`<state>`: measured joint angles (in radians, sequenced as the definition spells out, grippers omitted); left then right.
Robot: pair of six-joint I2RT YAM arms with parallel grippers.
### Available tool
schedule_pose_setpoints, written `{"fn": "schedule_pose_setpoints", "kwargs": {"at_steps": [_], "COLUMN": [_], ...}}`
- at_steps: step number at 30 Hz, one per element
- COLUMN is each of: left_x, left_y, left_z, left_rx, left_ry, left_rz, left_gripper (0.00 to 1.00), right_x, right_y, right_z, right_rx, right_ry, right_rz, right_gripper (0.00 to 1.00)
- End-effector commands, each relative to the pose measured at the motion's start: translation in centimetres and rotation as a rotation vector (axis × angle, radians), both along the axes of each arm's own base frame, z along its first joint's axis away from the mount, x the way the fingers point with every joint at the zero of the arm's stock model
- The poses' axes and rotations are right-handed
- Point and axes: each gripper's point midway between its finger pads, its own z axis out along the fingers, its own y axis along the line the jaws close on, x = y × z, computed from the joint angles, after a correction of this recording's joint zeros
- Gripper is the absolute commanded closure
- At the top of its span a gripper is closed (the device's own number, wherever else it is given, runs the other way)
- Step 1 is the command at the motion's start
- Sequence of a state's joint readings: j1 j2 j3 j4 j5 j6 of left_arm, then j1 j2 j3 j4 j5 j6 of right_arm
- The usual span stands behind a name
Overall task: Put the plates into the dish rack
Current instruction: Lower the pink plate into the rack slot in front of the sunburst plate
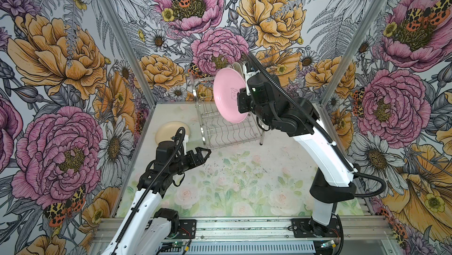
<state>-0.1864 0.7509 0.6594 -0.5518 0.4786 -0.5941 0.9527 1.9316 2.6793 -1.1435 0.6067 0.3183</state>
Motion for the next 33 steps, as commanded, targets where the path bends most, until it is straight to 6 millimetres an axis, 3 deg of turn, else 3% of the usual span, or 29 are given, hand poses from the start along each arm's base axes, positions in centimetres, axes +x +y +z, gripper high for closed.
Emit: {"fn": "schedule_pose_setpoints", "kwargs": {"at_steps": [1, 14, 33], "left_x": [0.0, 0.0, -0.1], "left_y": [0.5, 0.2, 0.3], "left_z": [-0.5, -0.7, -1.0], "left_rx": [0.022, 0.025, 0.029], "left_ry": [-0.006, 0.0, 0.004], "left_rz": [0.011, -0.006, -0.001], "left_gripper": [0.05, 0.03, 0.02], "right_x": [1.0, 5.4, 10.3], "right_y": [-0.7, 2.0, 3.5], "right_z": [2.4, 2.4, -2.3], "right_rx": [-0.016, -0.06, -0.138], "right_ry": [-0.105, -0.26, -0.27], "right_rz": [-0.083, -0.231, -0.345], "right_gripper": [0.98, 1.0, 1.0]}}
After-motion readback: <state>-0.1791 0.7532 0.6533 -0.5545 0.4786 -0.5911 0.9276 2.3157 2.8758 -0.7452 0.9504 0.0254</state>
